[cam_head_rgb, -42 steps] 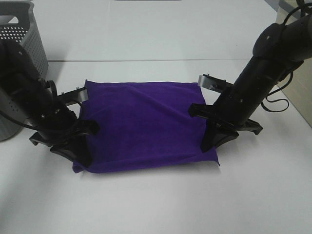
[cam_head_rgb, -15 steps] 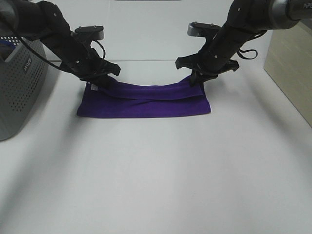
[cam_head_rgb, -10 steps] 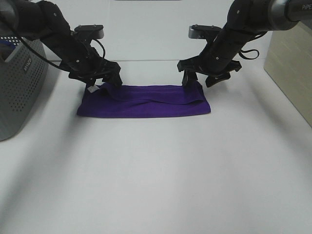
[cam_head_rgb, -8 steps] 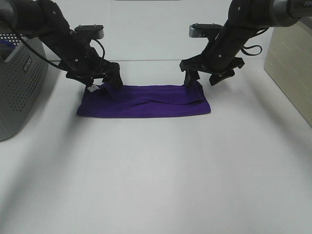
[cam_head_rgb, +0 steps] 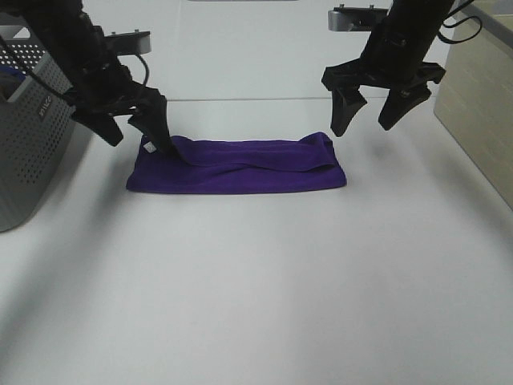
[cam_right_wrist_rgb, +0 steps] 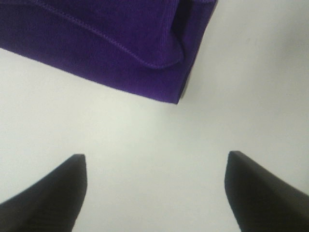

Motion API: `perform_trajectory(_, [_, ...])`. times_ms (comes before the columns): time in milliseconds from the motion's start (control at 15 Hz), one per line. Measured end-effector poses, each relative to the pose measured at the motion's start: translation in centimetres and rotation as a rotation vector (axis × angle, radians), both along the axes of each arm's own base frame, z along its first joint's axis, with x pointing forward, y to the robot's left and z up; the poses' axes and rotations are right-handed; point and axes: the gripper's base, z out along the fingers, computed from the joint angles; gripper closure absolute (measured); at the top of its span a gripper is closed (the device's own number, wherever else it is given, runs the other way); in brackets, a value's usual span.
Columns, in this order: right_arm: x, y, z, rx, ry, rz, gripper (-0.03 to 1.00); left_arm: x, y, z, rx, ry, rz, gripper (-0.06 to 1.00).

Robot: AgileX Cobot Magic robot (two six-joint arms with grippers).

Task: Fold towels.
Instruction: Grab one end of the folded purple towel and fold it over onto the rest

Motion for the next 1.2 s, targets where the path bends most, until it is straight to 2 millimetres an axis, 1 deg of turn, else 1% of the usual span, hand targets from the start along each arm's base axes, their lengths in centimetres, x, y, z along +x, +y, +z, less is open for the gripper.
perform_trajectory(67, [-0.4, -0.1, 0.7, 0.000, 0.011, -0.004, 0.19, 0.3, 1.7, -0.4, -0.011, 0.020, 0.037, 0.07])
perform_trajectory(133, [-0.7, -0.2, 1.4, 0.002, 0.005, -0.004, 0.19, 0.6, 3.1, -1.1, -0.037, 0.041, 0.065, 0.07])
perform_trajectory(200, [-0.9, -0.2, 2.1, 0.006, -0.004, -0.006, 0.19, 0.9, 4.1, -1.9, -0.074, 0.055, 0.078, 0.07])
perform_trajectory(267, [-1.0, -0.2, 2.7, 0.011, -0.016, -0.011, 0.19, 1.2, 4.7, -3.0, -0.118, 0.074, 0.085, 0.07])
perform_trajectory(333, [-1.0, -0.2, 2.7, 0.011, -0.016, -0.011, 0.19, 1.2, 4.7, -3.0, -0.118, 0.074, 0.085, 0.07])
perform_trajectory(400, [-1.2, -0.3, 3.3, 0.016, -0.027, -0.023, 0.19, 1.3, 5.0, -4.5, -0.155, 0.096, 0.083, 0.07])
perform_trajectory(467, [-1.3, -0.3, 3.4, 0.017, -0.029, -0.024, 0.19, 1.6, 5.0, -5.8, -0.162, 0.099, 0.088, 0.07])
perform_trajectory(667, [-1.3, -0.3, 3.4, 0.018, -0.028, -0.026, 0.19, 2.2, 5.0, -6.2, -0.160, 0.043, 0.120, 0.07])
perform_trajectory(800, [-1.3, -0.3, 3.4, 0.019, -0.028, -0.027, 0.19, 2.3, 5.0, -6.4, -0.170, 0.054, 0.151, 0.07])
perform_trajectory(933, [-1.3, -0.3, 3.4, 0.020, -0.027, -0.027, 0.19, 2.5, 4.7, -7.1, -0.207, 0.081, 0.196, 0.07])
perform_trajectory(1200, [-1.3, -0.3, 3.4, 0.020, -0.025, -0.029, 0.19, 2.6, 4.5, -7.3, -0.239, 0.095, 0.225, 0.08])
